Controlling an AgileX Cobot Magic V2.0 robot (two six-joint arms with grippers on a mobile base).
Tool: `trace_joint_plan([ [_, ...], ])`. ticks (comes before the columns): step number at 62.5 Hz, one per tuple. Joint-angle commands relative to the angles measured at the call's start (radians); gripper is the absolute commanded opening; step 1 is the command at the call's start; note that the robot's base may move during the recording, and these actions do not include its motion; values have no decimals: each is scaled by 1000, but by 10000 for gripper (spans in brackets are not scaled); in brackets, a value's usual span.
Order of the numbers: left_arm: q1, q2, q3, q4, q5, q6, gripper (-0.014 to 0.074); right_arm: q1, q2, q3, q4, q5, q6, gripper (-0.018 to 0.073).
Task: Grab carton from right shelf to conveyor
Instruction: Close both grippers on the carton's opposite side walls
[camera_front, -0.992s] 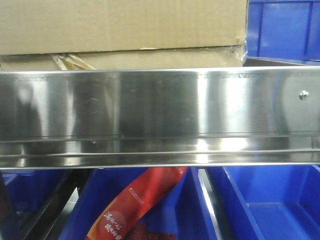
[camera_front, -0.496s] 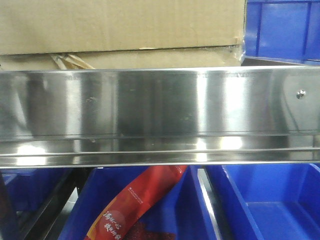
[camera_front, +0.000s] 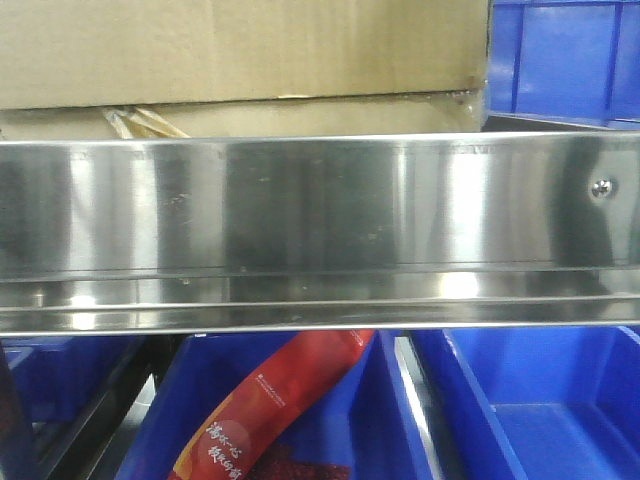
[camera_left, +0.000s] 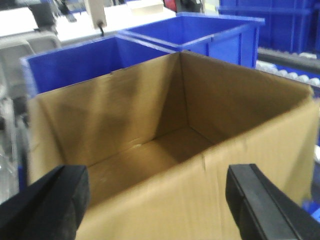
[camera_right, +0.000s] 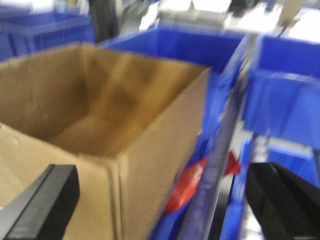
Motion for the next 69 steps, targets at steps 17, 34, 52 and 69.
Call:
trace_joint_plan([
  [17,19,451,-590,246,409,-259,466,6,428,-620,-144,415,148,560],
  [34,183,644,-799,108,511,-261,466,6,688,-871,-152,507,200,559],
  [52,249,735,-799,108,511,-250,466,6,812,-898,-148,484,200,559],
  [69,252,796,-799,112,511,-250,466,6,865,-898,-95,451,200,559],
])
